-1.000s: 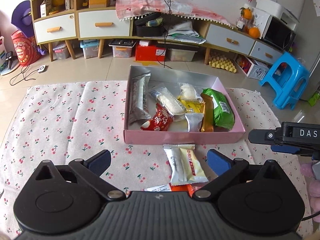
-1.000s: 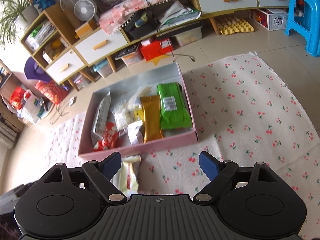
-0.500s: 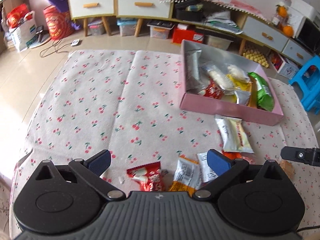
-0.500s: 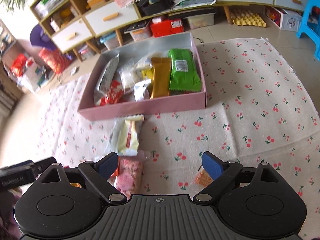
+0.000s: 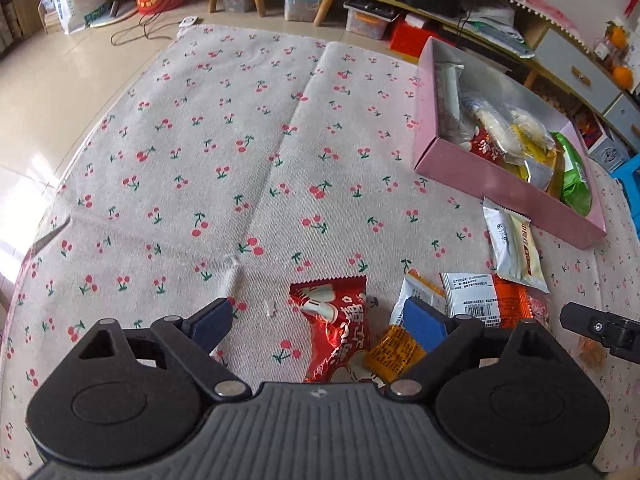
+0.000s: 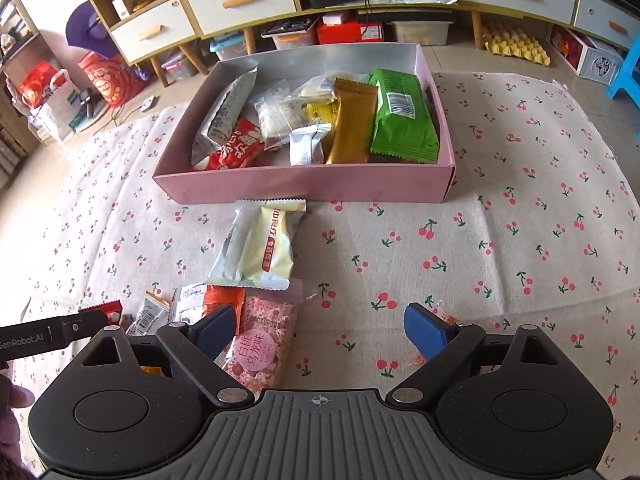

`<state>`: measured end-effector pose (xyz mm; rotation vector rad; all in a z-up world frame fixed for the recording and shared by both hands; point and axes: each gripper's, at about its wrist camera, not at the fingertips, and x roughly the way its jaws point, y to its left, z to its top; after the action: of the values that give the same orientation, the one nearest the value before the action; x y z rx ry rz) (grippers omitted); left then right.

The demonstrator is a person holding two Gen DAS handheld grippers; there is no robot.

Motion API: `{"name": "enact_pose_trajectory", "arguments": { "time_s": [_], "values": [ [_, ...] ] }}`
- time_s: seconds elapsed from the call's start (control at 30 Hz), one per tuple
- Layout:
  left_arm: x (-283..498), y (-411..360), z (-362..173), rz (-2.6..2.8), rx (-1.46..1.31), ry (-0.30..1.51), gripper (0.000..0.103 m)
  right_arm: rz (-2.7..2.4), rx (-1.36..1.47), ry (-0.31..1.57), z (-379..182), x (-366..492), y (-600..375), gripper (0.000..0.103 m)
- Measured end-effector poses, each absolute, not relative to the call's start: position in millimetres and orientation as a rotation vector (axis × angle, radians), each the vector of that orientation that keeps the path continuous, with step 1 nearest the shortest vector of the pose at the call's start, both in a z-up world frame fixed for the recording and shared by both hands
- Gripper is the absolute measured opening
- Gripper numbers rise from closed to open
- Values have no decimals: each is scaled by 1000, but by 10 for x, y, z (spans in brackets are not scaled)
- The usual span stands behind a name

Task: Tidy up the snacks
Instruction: 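Grasp the red candy wrapper with the left tool while the right tool grasps the cream biscuit pack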

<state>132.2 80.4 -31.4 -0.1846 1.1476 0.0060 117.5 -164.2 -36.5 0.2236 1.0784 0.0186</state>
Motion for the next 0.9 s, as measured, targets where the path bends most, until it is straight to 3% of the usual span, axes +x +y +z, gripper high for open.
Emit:
{"name": "enact_pose_trajectory", "arguments": {
  "time_s": [0.37, 0.63, 0.9],
  "values": [
    [1298, 874, -429, 13, -331, 1194, 69, 37, 292, 1054, -503, 1484, -1503, 93],
    [1337, 864, -418, 11, -295, 1175, 38, 71, 304, 1042, -599, 1643, -1286, 93],
    [1374, 879, -422, -2, -319, 1178, 35, 35, 218, 1039, -667, 1626, -1143, 92]
  ]
}}
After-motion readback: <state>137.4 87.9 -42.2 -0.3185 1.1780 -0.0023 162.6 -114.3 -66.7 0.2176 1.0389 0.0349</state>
